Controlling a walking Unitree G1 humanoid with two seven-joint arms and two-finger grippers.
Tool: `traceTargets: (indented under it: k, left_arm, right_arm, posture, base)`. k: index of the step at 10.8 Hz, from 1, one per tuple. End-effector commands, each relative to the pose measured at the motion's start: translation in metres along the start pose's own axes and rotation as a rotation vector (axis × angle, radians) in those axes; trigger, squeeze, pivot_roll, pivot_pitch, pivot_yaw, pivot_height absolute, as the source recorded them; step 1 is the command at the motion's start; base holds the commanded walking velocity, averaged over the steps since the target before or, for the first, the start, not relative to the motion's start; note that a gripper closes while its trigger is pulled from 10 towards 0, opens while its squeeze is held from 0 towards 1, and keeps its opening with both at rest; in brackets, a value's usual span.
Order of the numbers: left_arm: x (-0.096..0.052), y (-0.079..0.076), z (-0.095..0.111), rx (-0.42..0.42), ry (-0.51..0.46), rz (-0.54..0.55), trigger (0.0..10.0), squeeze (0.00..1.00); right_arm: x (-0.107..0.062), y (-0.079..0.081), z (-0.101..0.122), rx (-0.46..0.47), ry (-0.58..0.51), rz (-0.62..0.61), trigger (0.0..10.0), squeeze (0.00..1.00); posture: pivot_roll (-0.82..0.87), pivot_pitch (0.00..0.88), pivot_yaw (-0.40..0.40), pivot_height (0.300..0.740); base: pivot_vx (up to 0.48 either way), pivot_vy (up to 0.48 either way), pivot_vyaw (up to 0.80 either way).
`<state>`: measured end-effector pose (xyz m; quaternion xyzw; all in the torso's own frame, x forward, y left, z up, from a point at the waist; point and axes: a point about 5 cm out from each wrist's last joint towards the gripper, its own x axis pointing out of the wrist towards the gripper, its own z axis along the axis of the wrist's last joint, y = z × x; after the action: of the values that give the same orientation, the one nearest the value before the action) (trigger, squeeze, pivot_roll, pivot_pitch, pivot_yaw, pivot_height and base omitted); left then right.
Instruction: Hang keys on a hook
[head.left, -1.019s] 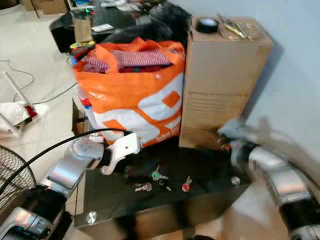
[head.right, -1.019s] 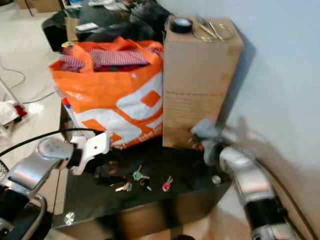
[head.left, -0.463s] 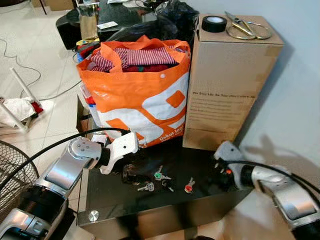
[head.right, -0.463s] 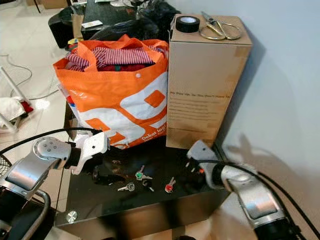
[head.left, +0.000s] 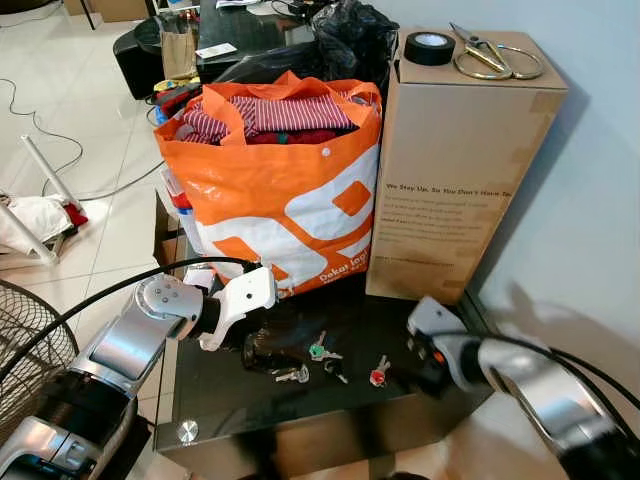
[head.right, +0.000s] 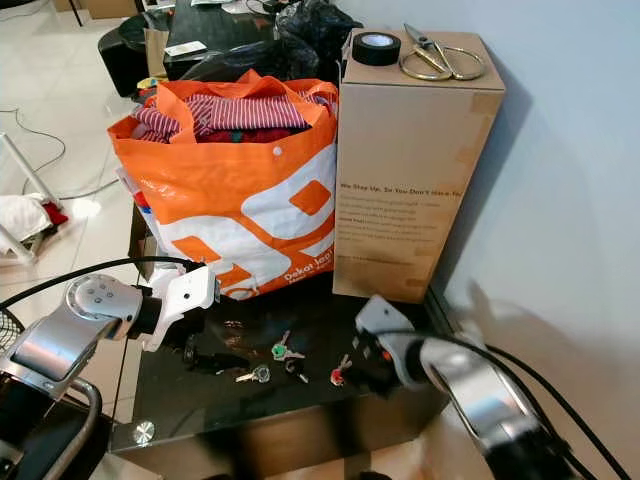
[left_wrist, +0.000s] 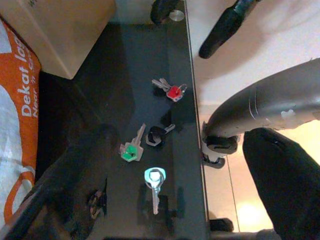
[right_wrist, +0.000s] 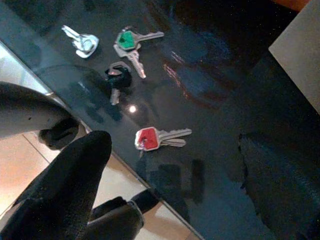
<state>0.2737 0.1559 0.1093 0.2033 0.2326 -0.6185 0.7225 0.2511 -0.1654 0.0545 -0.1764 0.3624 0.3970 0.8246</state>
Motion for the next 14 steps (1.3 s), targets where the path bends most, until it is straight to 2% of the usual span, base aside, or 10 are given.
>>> traceTargets:
  k: [1,4,7,8,9,11,13,14]
  left_arm:
    - [-0.002,-0.001,0.000,0.005,0.011,-0.001,10.0,0.00]
    - [-0.001,-0.001,0.001,0.008,0.013,-0.004,10.0,0.00]
    - [0.002,-0.002,0.003,0.009,0.007,-0.003,10.0,0.00]
    - [0.002,-0.004,0.002,0.008,0.006,-0.007,10.0,0.00]
    - [0.002,-0.008,0.000,0.002,0.008,-0.027,10.0,0.00]
    - [0.003,-0.014,-0.001,0.005,0.021,-0.065,10.0,0.00]
    - [0.004,-0.016,0.000,0.007,0.016,-0.075,10.0,0.00]
    - [0.006,-0.019,0.001,0.007,0.016,-0.091,10.0,0.00]
  right_arm:
    - [0.005,0.001,-0.003,-0.005,0.026,-0.013,10.0,0.00]
    - [0.017,0.006,-0.013,0.002,0.071,0.001,10.0,0.00]
    - [0.046,0.000,-0.032,0.058,0.068,-0.037,10.0,0.00]
    - [0.046,-0.001,-0.038,0.067,0.070,-0.041,10.0,0.00]
    - [0.040,-0.001,-0.043,0.085,0.049,-0.041,10.0,0.00]
    - [0.028,0.004,-0.036,0.085,0.010,-0.027,10.0,0.00]
    - [0.023,0.011,-0.033,0.084,-0.008,-0.009,10.0,0.00]
    - [0.016,0.021,-0.026,0.081,-0.014,0.013,10.0,0.00]
  posture:
    - [-0.16,0.000,0.070,0.740]
    - [-0.16,0.000,0.072,0.740]
    - [-0.18,0.000,0.081,0.740]
    - [-0.18,0.000,0.087,0.740]
    - [-0.20,0.000,0.107,0.740]
    - [-0.23,0.000,0.122,0.740]
    - [-0.23,0.000,0.118,0.740]
    - [-0.24,0.000,0.116,0.740]
  base:
    - [0.000,0.000,0.00]
    - [0.000,0.000,0.00]
    - [0.000,0.000,0.00]
    - [0.000,0.000,0.00]
    - [0.000,0.000,0.00]
    - [0.000,0.000,0.00]
    - [0.000,0.000,0.00]
    - [0.000,0.000,0.00]
